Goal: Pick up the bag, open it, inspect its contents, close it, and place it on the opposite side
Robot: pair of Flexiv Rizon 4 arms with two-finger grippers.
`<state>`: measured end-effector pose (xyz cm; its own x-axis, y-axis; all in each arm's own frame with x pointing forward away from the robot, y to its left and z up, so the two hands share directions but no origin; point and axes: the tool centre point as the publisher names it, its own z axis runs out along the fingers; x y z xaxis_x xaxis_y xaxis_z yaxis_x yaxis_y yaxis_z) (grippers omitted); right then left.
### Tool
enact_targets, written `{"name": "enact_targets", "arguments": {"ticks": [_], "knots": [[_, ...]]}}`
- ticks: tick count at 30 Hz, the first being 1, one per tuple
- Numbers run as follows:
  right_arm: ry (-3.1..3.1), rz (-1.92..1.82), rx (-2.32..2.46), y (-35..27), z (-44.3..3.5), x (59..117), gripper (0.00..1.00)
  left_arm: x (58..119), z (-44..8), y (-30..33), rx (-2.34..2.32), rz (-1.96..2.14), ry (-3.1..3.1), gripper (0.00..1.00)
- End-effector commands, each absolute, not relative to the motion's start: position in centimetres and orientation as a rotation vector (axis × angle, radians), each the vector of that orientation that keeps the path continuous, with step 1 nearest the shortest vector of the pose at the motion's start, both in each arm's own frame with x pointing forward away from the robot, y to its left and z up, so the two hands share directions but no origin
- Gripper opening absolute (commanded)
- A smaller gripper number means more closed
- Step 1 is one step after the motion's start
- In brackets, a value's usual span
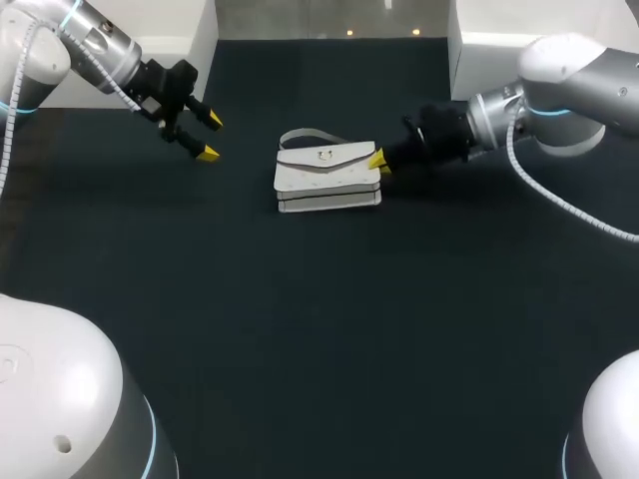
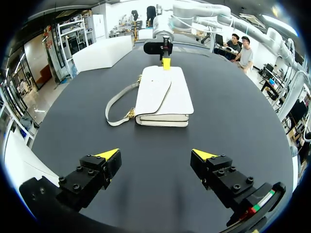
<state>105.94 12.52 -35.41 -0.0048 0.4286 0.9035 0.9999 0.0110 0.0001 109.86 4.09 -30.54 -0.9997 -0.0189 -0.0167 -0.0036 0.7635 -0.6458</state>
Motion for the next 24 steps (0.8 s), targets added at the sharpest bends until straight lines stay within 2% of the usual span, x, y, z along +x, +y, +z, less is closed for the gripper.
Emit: {"name": "enact_targets", "arguments": {"ticks": [1, 24], "knots": [[-1.537, -0.933, -1.485, 13.3, -36.0, 107.2, 0.0, 109.9, -30.7, 4.1, -0.017, -1.076, 2.927, 1.0], [-1.519, -0.915, -1.478, 14.7, -36.7, 108.0, 0.0, 109.9, -30.7, 4.1, -0.017, -1.076, 2.927, 1.0]]}}
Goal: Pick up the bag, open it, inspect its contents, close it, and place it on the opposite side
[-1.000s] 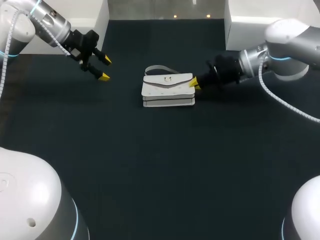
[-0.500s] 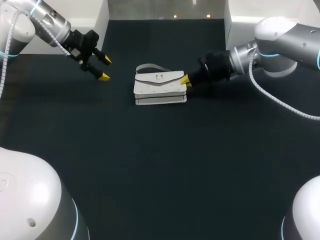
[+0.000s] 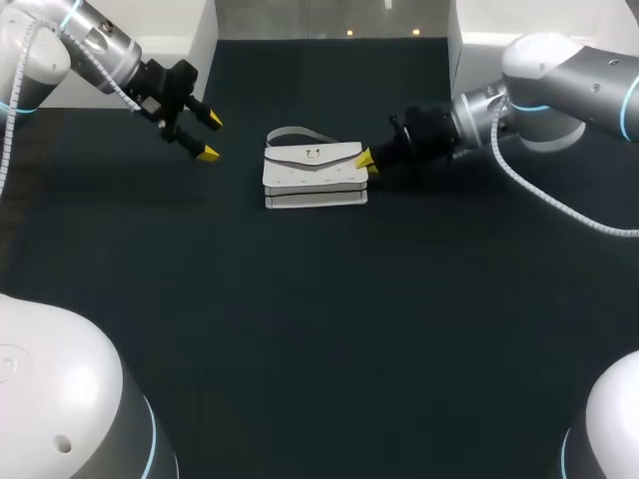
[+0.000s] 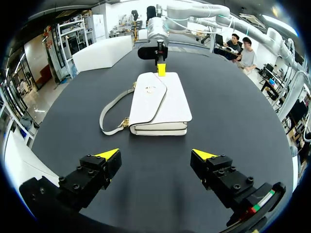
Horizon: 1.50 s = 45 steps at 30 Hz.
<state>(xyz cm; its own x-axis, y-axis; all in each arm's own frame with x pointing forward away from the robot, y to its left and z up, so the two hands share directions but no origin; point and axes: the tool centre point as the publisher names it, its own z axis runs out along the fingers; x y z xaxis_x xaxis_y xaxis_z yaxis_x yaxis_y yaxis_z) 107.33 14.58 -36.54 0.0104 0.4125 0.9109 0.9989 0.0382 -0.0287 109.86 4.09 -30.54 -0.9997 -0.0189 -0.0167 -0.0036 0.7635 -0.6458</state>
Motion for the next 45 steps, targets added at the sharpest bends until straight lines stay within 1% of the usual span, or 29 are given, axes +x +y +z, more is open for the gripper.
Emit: {"name": "enact_targets", "arguments": {"ticks": [1, 3, 4, 5, 6, 10, 15, 23, 27, 38, 45], "knots": [[-1.518, -0.915, -1.48, 14.7, -36.7, 108.0, 0.0, 109.9, -30.7, 4.1, -0.017, -1.076, 2.927, 1.0], [-1.517, -0.916, -1.483, 14.6, -36.7, 108.0, 0.0, 109.9, -30.7, 4.1, -0.017, -1.076, 2.927, 1.0], [-1.511, -0.913, -1.498, 14.6, -36.6, 107.9, 0.19, 109.9, -30.7, 4.1, -0.017, -1.076, 2.927, 1.0], [-1.511, -0.913, -1.499, 14.5, -36.6, 107.9, 0.64, 109.9, -30.7, 4.1, -0.017, -1.076, 2.927, 1.0], [-1.509, -0.914, -1.505, 14.4, -36.6, 107.8, 1.0, 109.9, -30.7, 4.1, -0.017, -1.076, 2.927, 1.0], [-1.531, -0.922, -1.536, 13.4, -35.7, 107.3, 1.0, 109.9, -30.7, 4.1, -0.017, -1.076, 2.927, 1.0], [-1.643, -0.908, -1.582, 11.7, -33.2, 106.4, 1.0, 109.9, -30.7, 4.1, -0.017, -1.076, 2.927, 1.0], [-2.079, -0.825, -1.549, 11.6, -29.4, 104.8, 1.0, 109.9, -30.7, 4.1, -0.017, -1.076, 2.927, 1.0], [-2.243, -0.753, -1.487, 11.7, -28.7, 104.6, 1.0, 109.9, -30.7, 4.1, -0.017, -1.076, 2.927, 1.0], [-2.6, -0.252, -1.327, 12.6, -28.3, 105.5, 1.0, 109.9, -30.7, 4.1, -0.017, -1.076, 2.927, 1.0], [-2.783, -0.185, -1.316, 12.3, -28.0, 105.3, 1.0, 109.9, -30.7, 4.1, -0.017, -1.076, 2.927, 1.0]]}}
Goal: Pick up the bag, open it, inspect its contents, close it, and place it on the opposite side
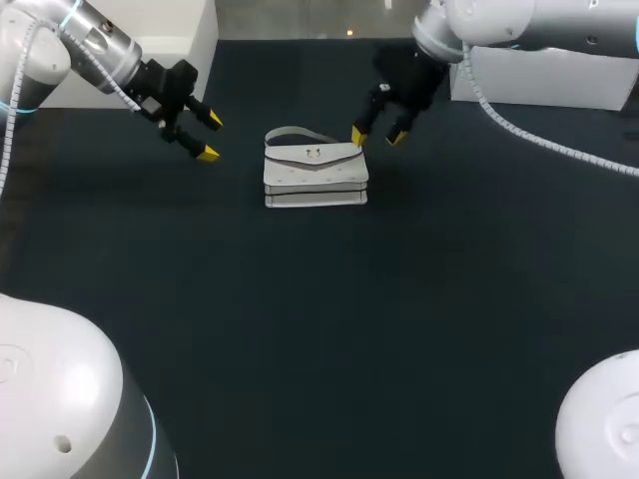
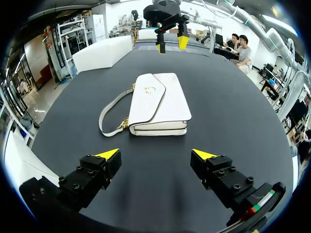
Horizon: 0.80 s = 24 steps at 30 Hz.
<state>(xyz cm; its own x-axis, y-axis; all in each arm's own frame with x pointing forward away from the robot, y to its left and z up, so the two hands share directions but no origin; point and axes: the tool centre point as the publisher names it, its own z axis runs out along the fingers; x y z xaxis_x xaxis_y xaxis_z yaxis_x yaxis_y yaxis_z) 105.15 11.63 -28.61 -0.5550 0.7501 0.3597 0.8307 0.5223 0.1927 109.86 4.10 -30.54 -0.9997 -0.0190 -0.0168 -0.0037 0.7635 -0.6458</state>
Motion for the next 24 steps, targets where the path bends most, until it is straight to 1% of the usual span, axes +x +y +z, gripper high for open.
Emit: {"name": "enact_targets", "arguments": {"ticks": [1, 13, 16, 24], "knots": [[-2.82, -0.191, -1.295, 12.3, -27.9, 105.1, 1.0, 109.9, -30.7, 4.1, -0.017, -1.076, 2.927, 1.0], [-3.145, -0.247, -1.168, 12.0, -28.5, 103.4, 1.0, 110.0, -30.5, 3.8, 0.005, -1.066, 2.913, 1.0], [-3.232, -0.221, -1.19, 12.1, -28.9, 103.2, 1.0, 110.1, -30.1, 2.9, 0.086, -1.058, 2.87, 1.0], [-3.351, -0.291, -1.3, 12.3, -29.8, 101.7, 1.0, 109.8, -29.1, 0.9, 0.233, -0.985, 2.691, 1.0]]}}
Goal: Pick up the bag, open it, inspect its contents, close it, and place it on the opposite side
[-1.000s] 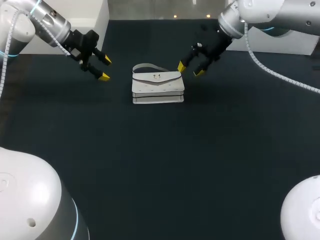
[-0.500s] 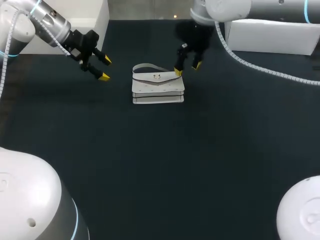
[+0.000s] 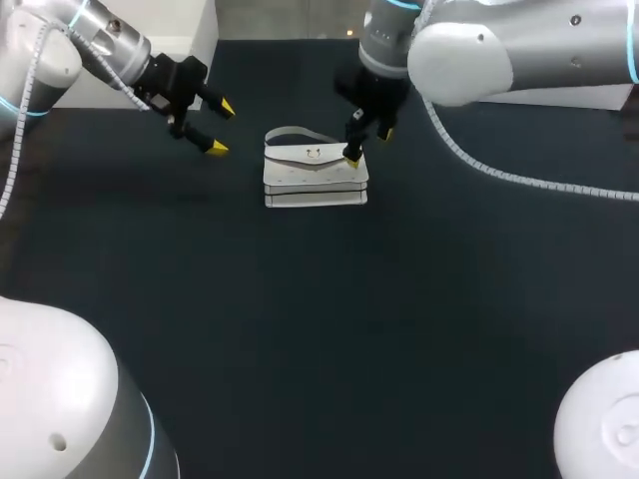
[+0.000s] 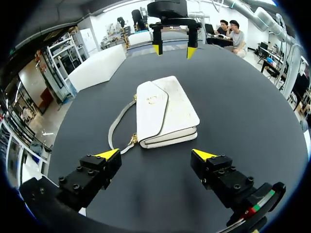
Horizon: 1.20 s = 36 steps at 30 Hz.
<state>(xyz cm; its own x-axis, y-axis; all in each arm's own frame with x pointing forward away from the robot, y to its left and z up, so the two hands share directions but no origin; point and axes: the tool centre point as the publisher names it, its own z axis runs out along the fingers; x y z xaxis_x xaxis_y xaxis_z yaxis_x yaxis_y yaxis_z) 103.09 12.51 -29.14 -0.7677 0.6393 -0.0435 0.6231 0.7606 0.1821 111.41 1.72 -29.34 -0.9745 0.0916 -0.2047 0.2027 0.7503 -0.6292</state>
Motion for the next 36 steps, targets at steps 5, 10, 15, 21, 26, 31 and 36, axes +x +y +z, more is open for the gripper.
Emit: {"name": "enact_targets", "arguments": {"ticks": [5, 10, 15, 21, 26, 31, 36], "knots": [[2.474, 0.236, 1.027, 12.2, -30.2, 101.2, 1.0, 109.4, -28.7, -0.2, 0.337, -0.947, 2.569, 1.0], [2.474, 0.236, 1.027, 12.2, -30.2, 101.2, 1.0, 109.1, -28.3, -1.1, 0.416, -0.891, 2.499, 1.0], [2.474, 0.236, 1.027, 12.2, -30.2, 101.2, 1.0, 109.1, -28.0, -1.9, 0.443, -0.892, 2.484, 1.0], [2.399, 0.301, 0.739, 12.7, -29.7, 101.3, 1.0, 108.6, -27.9, -2.8, 0.453, -0.894, 2.438, 1.0], [2.364, 0.303, 0.571, 12.9, -30.2, 101.0, 1.0, 108.6, -28.1, -3.2, 0.475, -0.887, 2.442, 1.0], [2.3, 0.276, 0.391, 13.7, -30.5, 100.6, 1.0, 108.8, -28.1, -3.5, 0.499, -0.896, 2.441, 1.0], [2.216, 0.289, 0.231, 14.4, -30.7, 99.8, 1.0, 108.9, -28.1, -3.9, 0.518, -0.912, 2.435, 1.0]]}}
